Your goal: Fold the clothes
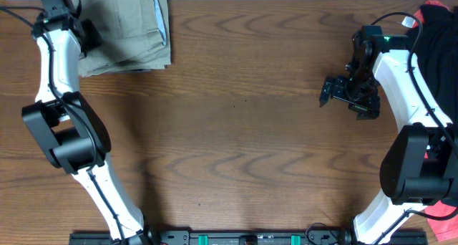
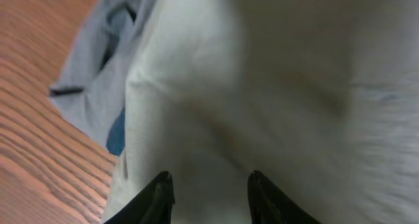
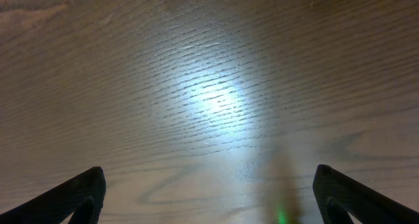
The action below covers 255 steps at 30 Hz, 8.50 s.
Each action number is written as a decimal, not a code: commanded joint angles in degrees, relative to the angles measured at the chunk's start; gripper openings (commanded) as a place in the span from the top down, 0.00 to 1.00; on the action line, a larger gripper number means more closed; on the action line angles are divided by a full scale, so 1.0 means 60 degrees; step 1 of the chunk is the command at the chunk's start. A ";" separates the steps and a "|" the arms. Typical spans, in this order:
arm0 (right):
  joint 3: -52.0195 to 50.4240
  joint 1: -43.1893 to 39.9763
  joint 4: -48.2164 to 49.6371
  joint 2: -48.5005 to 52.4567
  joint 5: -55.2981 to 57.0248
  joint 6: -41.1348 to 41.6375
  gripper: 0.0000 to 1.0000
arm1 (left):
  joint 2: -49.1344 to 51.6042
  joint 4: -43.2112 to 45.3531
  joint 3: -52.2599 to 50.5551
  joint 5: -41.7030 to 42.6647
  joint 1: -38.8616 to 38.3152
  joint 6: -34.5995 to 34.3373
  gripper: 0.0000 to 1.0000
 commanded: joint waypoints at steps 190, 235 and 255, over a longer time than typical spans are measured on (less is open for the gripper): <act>0.0120 0.0007 -0.0004 -0.0018 0.0095 -0.0109 0.01 | -2.1485 0.5887 -1.8873 0.1151 -0.2233 0.2535 0.02; -0.8280 0.1155 0.7570 -1.3205 0.0299 -0.0991 0.01 | -2.1485 0.5887 -1.8873 0.1151 -0.2233 0.2535 0.02; -1.4466 0.0357 1.2903 -1.8134 -0.0674 -0.0925 0.01 | -2.1485 0.5887 -1.8873 0.1151 -0.2233 0.2535 0.02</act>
